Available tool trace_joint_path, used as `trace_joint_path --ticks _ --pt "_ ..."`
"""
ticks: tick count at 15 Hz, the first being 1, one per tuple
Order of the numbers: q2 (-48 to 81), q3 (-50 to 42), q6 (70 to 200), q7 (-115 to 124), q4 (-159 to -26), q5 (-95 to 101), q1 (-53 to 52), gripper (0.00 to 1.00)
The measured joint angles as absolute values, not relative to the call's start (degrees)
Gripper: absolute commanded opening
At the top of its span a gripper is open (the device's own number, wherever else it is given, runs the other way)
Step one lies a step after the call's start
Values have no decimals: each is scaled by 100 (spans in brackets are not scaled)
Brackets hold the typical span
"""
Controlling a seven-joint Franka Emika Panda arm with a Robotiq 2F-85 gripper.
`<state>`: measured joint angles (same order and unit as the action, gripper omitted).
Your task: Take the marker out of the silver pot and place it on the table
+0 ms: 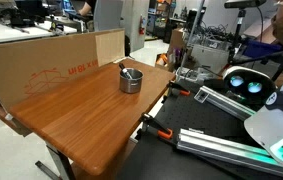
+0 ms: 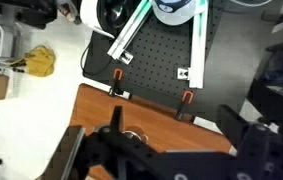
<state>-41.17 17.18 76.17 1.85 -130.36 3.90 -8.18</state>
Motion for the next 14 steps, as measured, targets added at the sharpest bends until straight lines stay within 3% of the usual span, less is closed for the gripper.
trace_joint_path --ticks 14 --pt "-4108 1561 8149 261 -13417 866 -822 100"
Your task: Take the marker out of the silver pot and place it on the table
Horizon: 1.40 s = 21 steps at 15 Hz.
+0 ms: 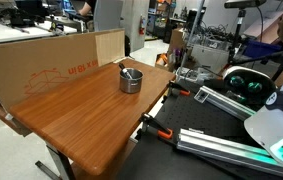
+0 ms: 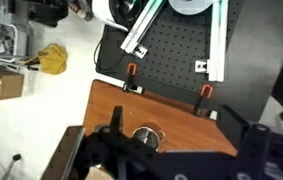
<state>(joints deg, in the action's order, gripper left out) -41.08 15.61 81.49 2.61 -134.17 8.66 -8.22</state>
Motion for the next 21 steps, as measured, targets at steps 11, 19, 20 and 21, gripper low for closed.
trace_joint_path --ticks 11,19,20,21 --pt "-3533 648 12163 181 -15068 2534 -557 100" --pt "-2211 -127 15238 -284 -15500 2453 -96 100" --pt "-1984 -230 15584 -491 -15500 2239 -111 100" --pt "-1737 -365 15870 -853 -15488 1874 -183 100"
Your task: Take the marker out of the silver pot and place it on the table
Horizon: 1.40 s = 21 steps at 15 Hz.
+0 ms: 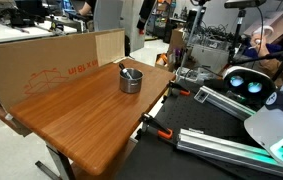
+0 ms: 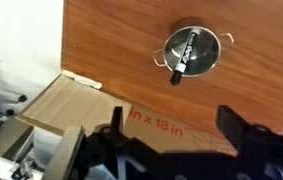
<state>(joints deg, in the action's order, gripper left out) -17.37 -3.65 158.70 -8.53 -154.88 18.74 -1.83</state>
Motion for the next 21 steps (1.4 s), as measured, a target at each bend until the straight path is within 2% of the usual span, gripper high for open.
trace_joint_path --ticks 4,7,14,21 --pt "-709 -1305 15985 -2994 -15052 -445 -1314 100" --pt "-220 -1259 15181 -4164 -14350 -1682 -1347 100" --pt "928 -682 13983 -4263 -13167 -1432 -367 100" --pt "1586 -281 13518 -3427 -12613 -396 -164 100"
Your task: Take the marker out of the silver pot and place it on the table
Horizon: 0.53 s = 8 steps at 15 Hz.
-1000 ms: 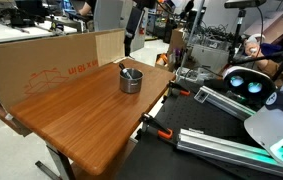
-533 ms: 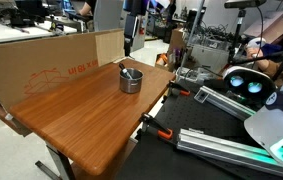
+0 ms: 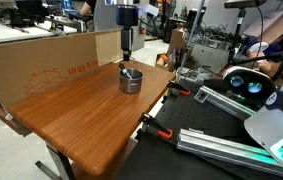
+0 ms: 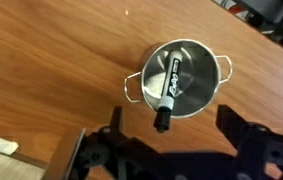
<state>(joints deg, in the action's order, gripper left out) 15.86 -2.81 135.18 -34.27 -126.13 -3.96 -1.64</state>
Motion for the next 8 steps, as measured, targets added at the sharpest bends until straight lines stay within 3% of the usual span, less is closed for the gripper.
trace_joint_path --ticks 8 --pt "2091 -98 12927 -2876 -12094 154 -162 100"
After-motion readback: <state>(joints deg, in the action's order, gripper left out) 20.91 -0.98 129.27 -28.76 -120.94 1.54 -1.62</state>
